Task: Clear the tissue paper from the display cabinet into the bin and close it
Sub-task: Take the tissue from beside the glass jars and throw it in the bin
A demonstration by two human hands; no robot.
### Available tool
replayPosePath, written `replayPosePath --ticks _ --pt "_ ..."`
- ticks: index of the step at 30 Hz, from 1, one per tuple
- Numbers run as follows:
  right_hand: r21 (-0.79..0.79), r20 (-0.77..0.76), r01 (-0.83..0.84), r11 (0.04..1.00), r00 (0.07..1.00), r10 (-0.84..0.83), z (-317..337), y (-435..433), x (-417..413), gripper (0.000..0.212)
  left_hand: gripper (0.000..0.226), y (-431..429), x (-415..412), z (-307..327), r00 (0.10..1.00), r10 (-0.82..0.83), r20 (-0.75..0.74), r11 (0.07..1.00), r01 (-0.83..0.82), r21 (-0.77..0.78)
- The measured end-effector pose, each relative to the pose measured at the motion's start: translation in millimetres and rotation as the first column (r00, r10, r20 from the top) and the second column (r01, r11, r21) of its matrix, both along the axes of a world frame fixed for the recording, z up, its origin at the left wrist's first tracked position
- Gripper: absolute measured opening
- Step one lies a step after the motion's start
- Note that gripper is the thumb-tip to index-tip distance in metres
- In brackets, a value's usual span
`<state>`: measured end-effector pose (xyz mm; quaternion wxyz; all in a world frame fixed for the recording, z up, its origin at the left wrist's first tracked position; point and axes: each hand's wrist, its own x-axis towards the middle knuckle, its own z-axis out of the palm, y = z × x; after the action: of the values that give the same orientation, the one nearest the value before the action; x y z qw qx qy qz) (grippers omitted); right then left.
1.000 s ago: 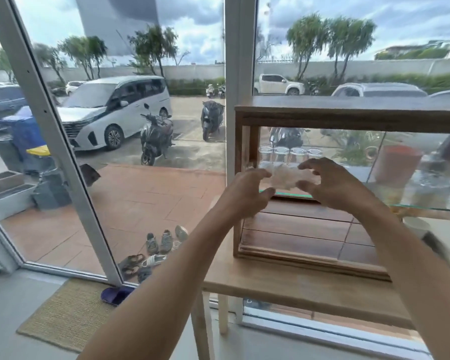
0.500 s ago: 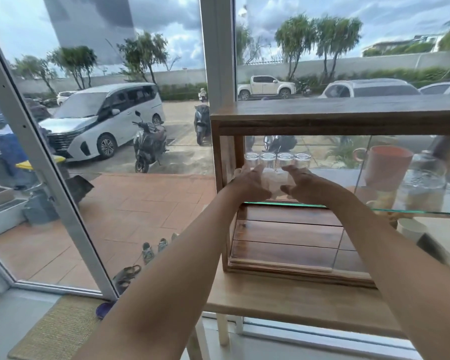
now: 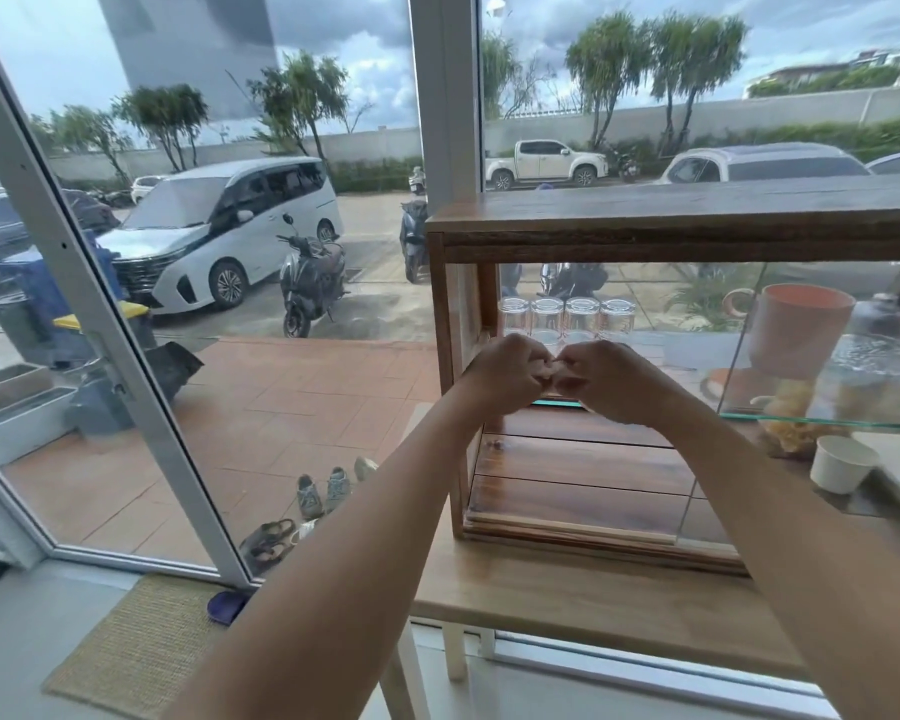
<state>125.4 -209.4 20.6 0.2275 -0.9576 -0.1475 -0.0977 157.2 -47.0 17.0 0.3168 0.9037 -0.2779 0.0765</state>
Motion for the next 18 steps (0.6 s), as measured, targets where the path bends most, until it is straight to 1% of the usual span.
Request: replayPosePath --ticks 2,3,6,8,10,11,14,15,16,17,18 --pt "0.182 -0.022 -0.009 0.983 1.0 0.013 4.1 0.2 -12.4 0.013 0.013 11.4 -16.2 0.5 1.0 -0.002 -0.001 0.996 0.002 -0.09" --pt "0.27 -0.052 -0.024 0.962 0.998 0.04 5.9 0.6 -20.6 0.01 0.011 19.8 -26.4 0.1 0.999 -0.015 -0.033 0.987 0.01 -0.158" --pt "0.486 -0.144 -0.124 0.865 0.965 0.219 6.0 11.6 -48.3 0.004 0.008 52.5 -60.0 -7.9 0.974 -0.133 -0.185 0.915 0.049 -0.402" --pt "0.59 -0.196 -0.177 0.788 0.916 0.351 0.3 27.3 -65.6 0.015 0.006 78.1 -84.0 -18.1 0.944 -0.209 -0.255 0.859 0.052 -0.509" --pt "0.655 -0.239 -0.199 0.729 0.861 0.45 -11.0 50.0 -79.1 0.03 0.011 105.4 -105.8 -33.6 0.914 -0.25 -0.319 0.815 0.021 -0.58" --pt "0.683 -0.257 -0.2 0.703 0.834 0.488 -19.2 63.6 -84.1 0.034 0.014 120.3 -116.0 -43.0 0.9 -0.253 -0.354 0.797 -0.013 -0.604" --pt "0.729 -0.324 -0.174 0.662 0.764 0.558 -49.9 109.7 -94.4 0.035 0.009 166.6 -144.1 -74.8 0.873 -0.197 -0.446 0.762 -0.15 -0.63" --pt "0.74 -0.357 -0.159 0.654 0.731 0.582 -62.2 125.8 -95.9 0.036 0.012 181.7 -152.6 -86.8 0.861 -0.16 -0.483 0.749 -0.213 -0.628" --pt "0.75 -0.394 -0.138 0.647 0.692 0.605 -75.1 142.3 -97.4 0.037 0.021 196.8 -160.4 -100.8 0.843 -0.128 -0.523 0.726 -0.28 -0.628" --pt "0.758 -0.43 -0.114 0.642 0.653 0.624 -89.0 159.4 -99.0 0.036 0.029 211.3 -168.3 -116.0 0.817 -0.112 -0.566 0.69 -0.346 -0.636" --pt "0.768 -0.462 -0.084 0.635 0.614 0.64 -104.0 176.5 -100.5 0.035 0.033 225.0 -176.7 -131.8 0.793 -0.102 -0.601 0.649 -0.405 -0.644"
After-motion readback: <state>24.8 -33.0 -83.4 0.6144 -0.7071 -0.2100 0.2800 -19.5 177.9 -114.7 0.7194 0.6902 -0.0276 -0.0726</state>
